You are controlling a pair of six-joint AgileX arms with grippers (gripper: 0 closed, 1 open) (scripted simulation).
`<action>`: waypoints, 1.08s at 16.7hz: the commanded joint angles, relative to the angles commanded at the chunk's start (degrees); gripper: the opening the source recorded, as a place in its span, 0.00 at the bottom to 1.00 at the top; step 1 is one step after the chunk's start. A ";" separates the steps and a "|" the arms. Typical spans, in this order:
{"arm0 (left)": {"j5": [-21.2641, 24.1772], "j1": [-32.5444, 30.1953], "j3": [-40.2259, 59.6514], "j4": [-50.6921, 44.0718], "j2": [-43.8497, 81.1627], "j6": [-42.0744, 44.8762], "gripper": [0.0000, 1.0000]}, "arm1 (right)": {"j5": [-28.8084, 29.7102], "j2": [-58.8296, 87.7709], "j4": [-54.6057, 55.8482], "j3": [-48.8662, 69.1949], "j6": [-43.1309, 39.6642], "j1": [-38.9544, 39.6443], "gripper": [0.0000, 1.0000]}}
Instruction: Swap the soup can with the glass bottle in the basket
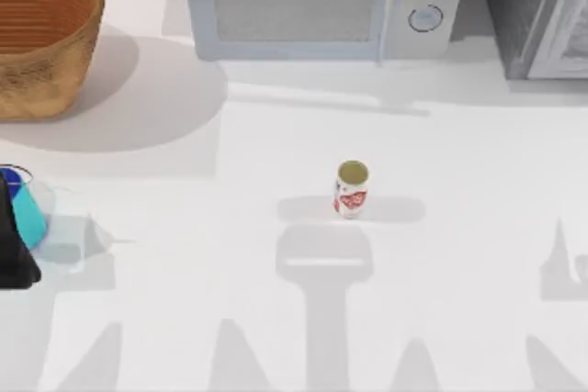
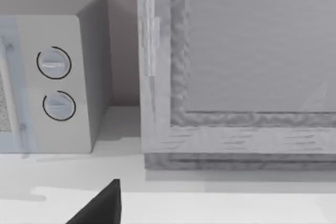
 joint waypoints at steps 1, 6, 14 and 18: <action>0.34 0.30 -0.12 3.46 3.94 0.14 1.00 | 0.00 0.00 0.00 0.00 0.00 0.00 1.00; 2.80 1.76 -0.48 24.77 28.28 1.06 1.00 | 0.00 0.00 0.00 0.00 0.00 0.00 1.00; 6.84 4.03 -0.81 59.41 69.61 2.54 1.00 | 0.00 0.00 0.00 0.00 0.00 0.00 1.00; 7.81 5.16 -1.13 70.76 83.44 2.95 1.00 | 0.00 0.00 0.00 0.00 0.00 0.00 1.00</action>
